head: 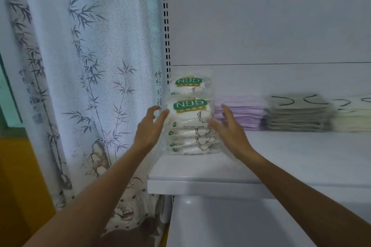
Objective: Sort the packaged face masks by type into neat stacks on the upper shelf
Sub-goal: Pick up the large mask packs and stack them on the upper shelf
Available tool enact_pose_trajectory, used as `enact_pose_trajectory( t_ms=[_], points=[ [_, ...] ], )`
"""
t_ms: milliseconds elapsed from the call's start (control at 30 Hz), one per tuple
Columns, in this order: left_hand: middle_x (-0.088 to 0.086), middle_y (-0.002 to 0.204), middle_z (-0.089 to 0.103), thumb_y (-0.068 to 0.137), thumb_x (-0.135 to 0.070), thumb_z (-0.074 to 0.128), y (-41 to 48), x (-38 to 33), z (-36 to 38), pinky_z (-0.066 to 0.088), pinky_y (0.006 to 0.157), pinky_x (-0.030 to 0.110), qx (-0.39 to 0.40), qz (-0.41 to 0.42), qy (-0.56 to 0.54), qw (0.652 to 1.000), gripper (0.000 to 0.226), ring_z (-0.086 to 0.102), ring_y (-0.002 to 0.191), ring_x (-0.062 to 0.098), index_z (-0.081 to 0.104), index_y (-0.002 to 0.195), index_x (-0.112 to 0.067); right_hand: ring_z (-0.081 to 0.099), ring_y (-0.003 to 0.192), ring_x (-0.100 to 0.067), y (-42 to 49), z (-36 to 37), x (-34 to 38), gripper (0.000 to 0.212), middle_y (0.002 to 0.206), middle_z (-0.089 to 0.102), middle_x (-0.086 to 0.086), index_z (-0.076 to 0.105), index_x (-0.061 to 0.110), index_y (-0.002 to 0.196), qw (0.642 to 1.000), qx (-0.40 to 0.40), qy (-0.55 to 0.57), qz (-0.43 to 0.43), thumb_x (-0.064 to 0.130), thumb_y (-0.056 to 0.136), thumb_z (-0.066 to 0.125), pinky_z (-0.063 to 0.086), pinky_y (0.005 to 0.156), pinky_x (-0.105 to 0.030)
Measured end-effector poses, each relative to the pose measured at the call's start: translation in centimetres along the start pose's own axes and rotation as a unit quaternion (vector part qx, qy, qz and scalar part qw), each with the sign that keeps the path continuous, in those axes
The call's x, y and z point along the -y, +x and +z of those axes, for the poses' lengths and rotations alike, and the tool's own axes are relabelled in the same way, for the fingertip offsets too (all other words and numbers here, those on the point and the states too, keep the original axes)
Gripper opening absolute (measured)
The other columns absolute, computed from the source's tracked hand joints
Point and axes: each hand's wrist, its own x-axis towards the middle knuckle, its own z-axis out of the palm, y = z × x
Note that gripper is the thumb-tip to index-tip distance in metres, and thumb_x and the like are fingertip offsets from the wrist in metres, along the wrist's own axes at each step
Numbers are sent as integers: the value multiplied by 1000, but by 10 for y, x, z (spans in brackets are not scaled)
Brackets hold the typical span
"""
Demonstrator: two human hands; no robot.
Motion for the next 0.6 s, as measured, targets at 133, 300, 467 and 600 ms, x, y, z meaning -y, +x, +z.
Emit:
enact_pose_trajectory(
  t_ms=[133, 300, 467, 600],
  points=[
    [7, 140, 45, 96, -49, 33, 30, -9, -7, 33, 106, 42, -6, -31, -87, 996, 49, 43, 125, 28, 40, 137, -23, 32, 138, -21, 31, -14, 17, 72, 152, 31, 2, 26, 36, 146, 998, -59, 7, -18, 60, 84, 53, 30, 112, -44],
    [0, 154, 22, 95, -54, 29, 63, -20, 5, 24, 108, 54, 49, -94, -187, 977, 58, 25, 138, 28, 19, 148, -32, 29, 139, -22, 76, -6, 39, 63, 154, 25, 1, 20, 30, 149, 999, 22, -34, -9, 41, 95, 50, 27, 108, -33],
    [1, 141, 41, 76, -74, 35, 79, -32, 23, 28, 108, 53, 95, -104, -211, 967, 80, 38, 130, 31, 32, 142, -28, 36, 132, -20, 94, 10, 34, 58, 151, 33, -2, 19, 23, 149, 995, 79, -47, 39, 27, 98, 45, 31, 98, -28],
    [12, 136, 49, 66, -75, 39, 85, -32, 28, 34, 107, 49, 150, -94, -112, 978, 89, 49, 122, 32, 41, 136, -20, 39, 129, -19, 98, 13, 30, 59, 151, 33, -2, 21, 22, 149, 994, 83, -54, 45, 29, 97, 46, 29, 90, -23]
  ],
)
